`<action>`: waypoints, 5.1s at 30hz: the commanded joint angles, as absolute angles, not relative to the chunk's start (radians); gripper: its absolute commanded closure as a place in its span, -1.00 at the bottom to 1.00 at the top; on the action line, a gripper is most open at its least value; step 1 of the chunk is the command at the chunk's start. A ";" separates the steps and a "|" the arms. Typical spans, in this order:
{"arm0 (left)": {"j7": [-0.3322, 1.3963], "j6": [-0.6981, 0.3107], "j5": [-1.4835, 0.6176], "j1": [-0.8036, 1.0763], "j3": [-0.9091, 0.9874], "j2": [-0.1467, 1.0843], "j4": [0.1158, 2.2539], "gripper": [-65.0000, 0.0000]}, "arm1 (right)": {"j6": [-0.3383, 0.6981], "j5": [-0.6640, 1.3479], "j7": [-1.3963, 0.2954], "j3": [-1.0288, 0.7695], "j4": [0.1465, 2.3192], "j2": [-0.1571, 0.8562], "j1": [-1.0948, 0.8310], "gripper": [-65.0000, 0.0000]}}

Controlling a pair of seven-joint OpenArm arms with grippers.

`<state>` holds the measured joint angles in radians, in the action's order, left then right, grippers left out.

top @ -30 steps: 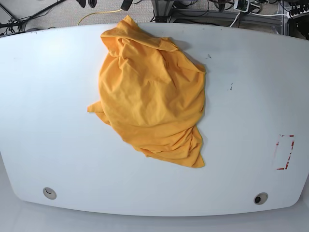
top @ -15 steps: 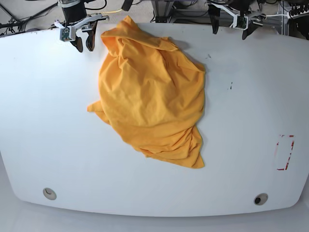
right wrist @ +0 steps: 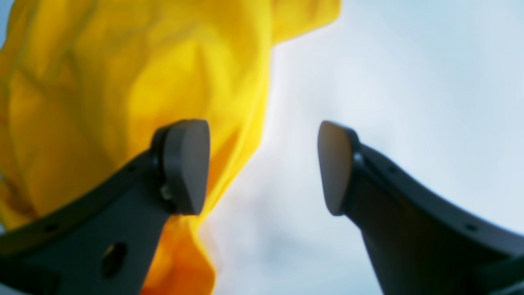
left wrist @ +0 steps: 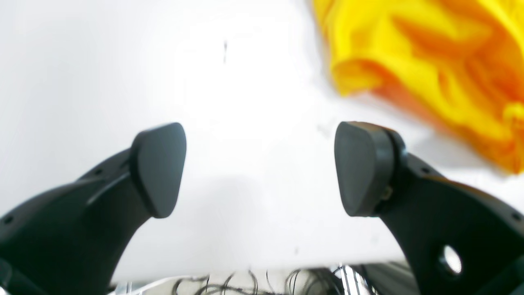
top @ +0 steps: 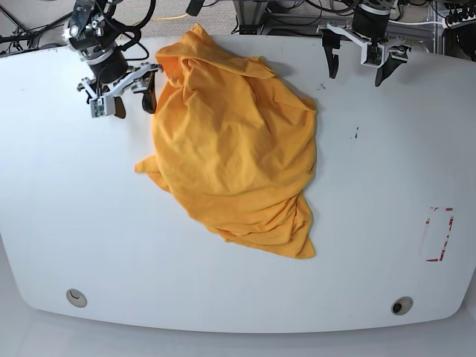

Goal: Fold the T-shirt properly

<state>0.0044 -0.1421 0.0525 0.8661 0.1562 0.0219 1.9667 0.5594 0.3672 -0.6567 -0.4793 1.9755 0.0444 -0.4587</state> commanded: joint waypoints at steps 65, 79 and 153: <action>0.105 -0.346 0.042 0.599 0.134 0.053 1.956 -0.63 | 0.654 0.383 -1.003 -0.341 2.025 0.200 0.248 1.00; 0.358 -0.344 0.042 0.334 0.070 0.007 1.922 -0.64 | 0.654 0.383 -1.026 -0.340 2.025 0.271 0.361 1.00; 0.714 -0.437 0.039 -0.298 0.117 0.030 1.793 1.00 | 0.651 0.282 -1.026 -0.269 1.776 0.338 0.734 1.00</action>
<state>0.7120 -0.4404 0.0463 -0.2359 0.0986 0.0261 1.7424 0.6556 0.2703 -1.0584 -0.2890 1.7813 0.3161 0.6579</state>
